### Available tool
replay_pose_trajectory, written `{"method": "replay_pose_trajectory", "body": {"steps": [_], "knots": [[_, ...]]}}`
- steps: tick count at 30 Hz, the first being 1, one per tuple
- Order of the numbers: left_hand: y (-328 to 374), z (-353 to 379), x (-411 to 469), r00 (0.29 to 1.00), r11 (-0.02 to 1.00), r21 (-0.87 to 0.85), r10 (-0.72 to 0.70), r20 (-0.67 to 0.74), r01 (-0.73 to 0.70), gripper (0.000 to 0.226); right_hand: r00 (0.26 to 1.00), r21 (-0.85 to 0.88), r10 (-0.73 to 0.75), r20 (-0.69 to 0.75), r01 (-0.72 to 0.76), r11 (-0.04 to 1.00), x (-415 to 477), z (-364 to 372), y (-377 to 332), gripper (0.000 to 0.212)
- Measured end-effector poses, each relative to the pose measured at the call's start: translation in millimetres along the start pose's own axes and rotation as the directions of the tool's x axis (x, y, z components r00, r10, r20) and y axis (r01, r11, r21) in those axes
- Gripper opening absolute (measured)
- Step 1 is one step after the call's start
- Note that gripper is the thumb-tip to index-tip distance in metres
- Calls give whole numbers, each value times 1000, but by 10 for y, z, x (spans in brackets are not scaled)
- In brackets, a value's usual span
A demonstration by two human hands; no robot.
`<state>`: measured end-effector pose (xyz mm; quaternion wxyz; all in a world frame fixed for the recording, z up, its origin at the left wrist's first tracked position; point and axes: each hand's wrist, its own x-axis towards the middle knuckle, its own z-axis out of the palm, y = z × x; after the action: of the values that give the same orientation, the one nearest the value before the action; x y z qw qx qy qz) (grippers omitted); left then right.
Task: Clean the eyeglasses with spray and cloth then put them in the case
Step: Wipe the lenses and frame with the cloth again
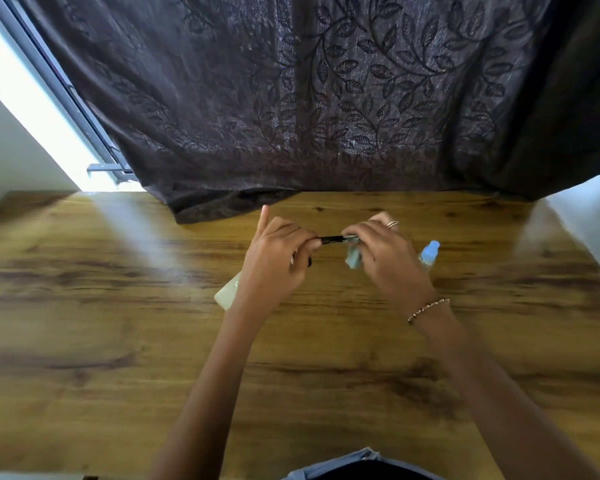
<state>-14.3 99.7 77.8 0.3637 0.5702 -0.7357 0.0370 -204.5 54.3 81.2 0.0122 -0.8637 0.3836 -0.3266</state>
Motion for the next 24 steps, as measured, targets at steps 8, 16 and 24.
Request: {"method": "replay_pose_trajectory", "body": {"steps": [8, 16, 24], "knots": [[34, 77, 97, 999, 1000, 23, 13, 49, -14, 28, 996, 5, -62, -59, 62, 998, 77, 36, -63, 24], [-115, -3, 47, 1000, 1000, -25, -19, 16, 19, 29, 1000, 38, 13, 6, -14, 999, 78, 3, 40, 15], [-61, 109, 88, 998, 1000, -30, 10, 68, -8, 26, 997, 19, -76, 12, 75, 997, 131, 79, -55, 17]]}}
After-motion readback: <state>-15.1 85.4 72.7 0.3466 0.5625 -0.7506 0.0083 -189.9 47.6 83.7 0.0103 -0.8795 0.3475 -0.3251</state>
